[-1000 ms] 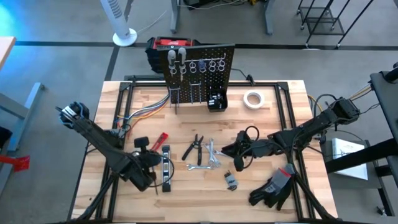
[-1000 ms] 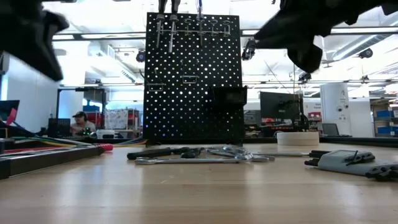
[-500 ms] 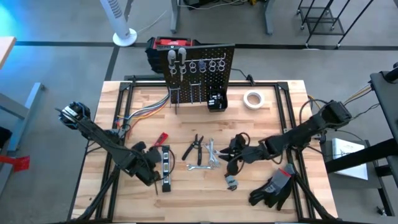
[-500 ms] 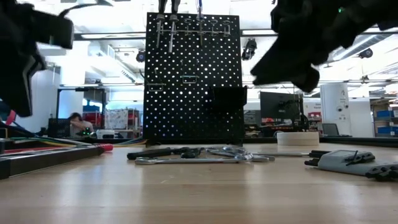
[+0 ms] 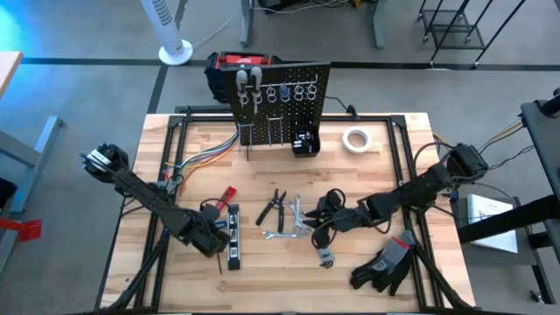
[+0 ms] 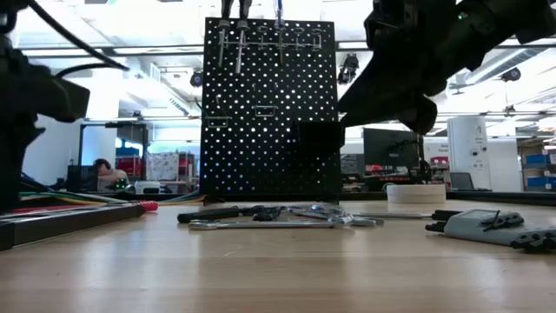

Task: Hang tools onto peg board
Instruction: Hang the pick tool on the peg board

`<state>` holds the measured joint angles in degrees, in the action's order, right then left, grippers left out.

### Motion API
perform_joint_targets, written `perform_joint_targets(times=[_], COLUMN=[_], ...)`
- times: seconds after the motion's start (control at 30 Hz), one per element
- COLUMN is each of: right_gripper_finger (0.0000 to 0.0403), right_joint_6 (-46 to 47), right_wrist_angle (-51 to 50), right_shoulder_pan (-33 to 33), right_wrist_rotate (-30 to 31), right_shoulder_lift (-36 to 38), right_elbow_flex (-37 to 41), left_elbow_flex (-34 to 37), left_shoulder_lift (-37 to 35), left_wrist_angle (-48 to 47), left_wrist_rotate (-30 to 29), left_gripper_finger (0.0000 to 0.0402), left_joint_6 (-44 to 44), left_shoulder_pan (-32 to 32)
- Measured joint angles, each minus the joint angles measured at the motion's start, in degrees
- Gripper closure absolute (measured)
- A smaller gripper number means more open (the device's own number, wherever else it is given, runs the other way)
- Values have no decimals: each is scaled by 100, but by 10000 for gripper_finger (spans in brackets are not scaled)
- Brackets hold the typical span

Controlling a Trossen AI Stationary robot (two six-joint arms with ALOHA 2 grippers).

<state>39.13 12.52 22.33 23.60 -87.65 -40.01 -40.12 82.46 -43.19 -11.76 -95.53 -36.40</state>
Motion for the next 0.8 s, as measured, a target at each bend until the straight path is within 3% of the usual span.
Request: perform_joint_targets(times=[0.3, 0.4, 0.5, 0.63, 0.8], right_gripper_finger=[279, 275, 276, 285, 297], right_joint_6=[-21, -14, -3, -8, -8], right_wrist_angle=[-29, -29, -25, -27, -27], right_shoulder_pan=[4, 4, 4, 4, 4], right_wrist_rotate=[-16, -21, -117, -159, -161], right_shoulder_lift=[54, 54, 54, 54, 54], right_elbow_flex=[0, 0, 0, 0, 0], left_elbow_flex=[599, 742, 752, 702, 593], left_shoulder_lift=[-35, -48, -48, -25, -6], left_wrist_angle=[674, 851, 806, 717, 644], left_wrist_rotate=[-231, -321, -318, -312, -365], left_gripper_finger=[273, 273, 304, 383, 395], left_joint_6=[159, 290, 333, 645, 698], left_shoulder_pan=[54, 50, 50, 60, 63])
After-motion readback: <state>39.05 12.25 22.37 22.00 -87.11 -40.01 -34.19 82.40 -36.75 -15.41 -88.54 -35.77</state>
